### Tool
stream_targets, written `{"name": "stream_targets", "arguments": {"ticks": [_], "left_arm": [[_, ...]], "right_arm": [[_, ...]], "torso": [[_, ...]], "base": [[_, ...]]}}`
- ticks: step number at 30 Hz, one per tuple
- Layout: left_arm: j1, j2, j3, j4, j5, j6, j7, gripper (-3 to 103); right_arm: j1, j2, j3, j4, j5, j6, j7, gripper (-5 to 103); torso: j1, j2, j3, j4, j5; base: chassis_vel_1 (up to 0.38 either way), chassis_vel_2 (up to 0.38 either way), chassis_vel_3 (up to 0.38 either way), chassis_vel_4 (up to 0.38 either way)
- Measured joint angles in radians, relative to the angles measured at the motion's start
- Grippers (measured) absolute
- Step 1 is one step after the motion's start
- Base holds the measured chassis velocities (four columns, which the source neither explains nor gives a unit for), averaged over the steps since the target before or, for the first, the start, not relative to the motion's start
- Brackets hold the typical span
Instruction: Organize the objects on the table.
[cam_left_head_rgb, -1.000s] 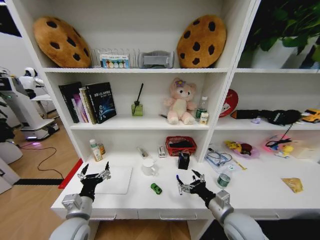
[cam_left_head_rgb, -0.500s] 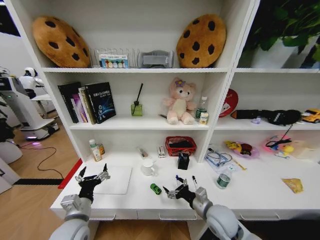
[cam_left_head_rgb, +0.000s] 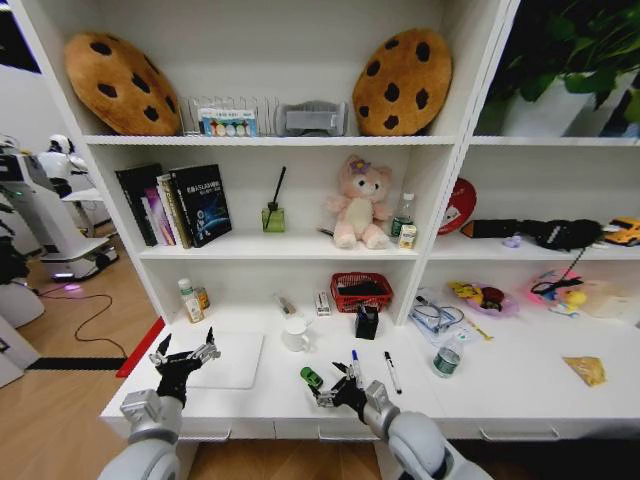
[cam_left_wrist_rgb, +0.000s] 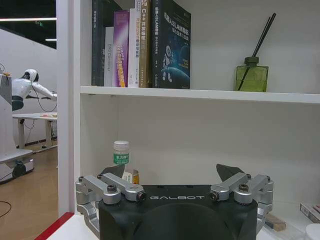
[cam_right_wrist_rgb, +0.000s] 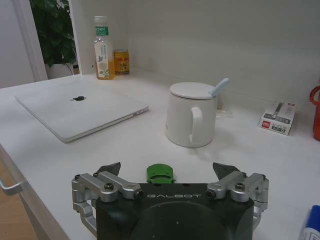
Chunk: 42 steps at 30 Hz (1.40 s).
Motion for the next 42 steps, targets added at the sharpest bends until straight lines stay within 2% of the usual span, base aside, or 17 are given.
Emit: {"name": "stream_targets", "arguments": {"ticks": [4, 18, 19, 26, 33, 38, 40, 42], "left_arm": [[0.0, 0.0, 0.0, 0.0, 0.0, 0.0, 0.0, 100], [0.0, 0.0, 0.0, 0.0, 0.001, 0.0, 0.0, 100], [0.0, 0.0, 0.0, 0.0, 0.001, 0.0, 0.0, 100], [0.0, 0.0, 0.0, 0.0, 0.001, 0.0, 0.001, 100], [0.0, 0.0, 0.0, 0.0, 0.001, -0.001, 0.001, 100], [0.0, 0.0, 0.0, 0.0, 0.001, -0.001, 0.001, 100], [0.0, 0.0, 0.0, 0.001, 0.001, -0.001, 0.001, 100], [0.0, 0.0, 0.0, 0.0, 0.001, -0.001, 0.001, 100]], "right_arm": [[0.043, 0.017, -0.022, -0.031, 0.03, -0.019, -0.006, 100], [0.123, 0.069, -0.094, -0.093, 0.08, -0.099, 0.071, 100], [0.126, 0.071, -0.098, -0.098, 0.079, -0.101, 0.074, 103], [0.137, 0.08, -0.123, -0.108, 0.069, -0.113, 0.079, 86], [0.141, 0.089, -0.135, -0.116, 0.07, -0.122, 0.092, 79], [0.129, 0.088, -0.136, -0.116, 0.066, -0.124, 0.094, 77], [0.119, 0.092, -0.136, -0.116, 0.057, -0.124, 0.094, 83], [0.114, 0.096, -0.135, -0.117, 0.052, -0.123, 0.093, 83]], "torso": [[0.0, 0.0, 0.0, 0.0, 0.0], [0.0, 0.0, 0.0, 0.0, 0.0], [0.0, 0.0, 0.0, 0.0, 0.0], [0.0, 0.0, 0.0, 0.0, 0.0], [0.0, 0.0, 0.0, 0.0, 0.0], [0.0, 0.0, 0.0, -0.0001, 0.0], [0.0, 0.0, 0.0, 0.0, 0.0001], [0.0, 0.0, 0.0, 0.0, 0.0001]], "base": [[0.0, 0.0, 0.0, 0.0], [0.0, 0.0, 0.0, 0.0], [0.0, 0.0, 0.0, 0.0], [0.0, 0.0, 0.0, 0.0], [0.0, 0.0, 0.0, 0.0], [0.0, 0.0, 0.0, 0.0], [0.0, 0.0, 0.0, 0.0], [0.0, 0.0, 0.0, 0.0]]}}
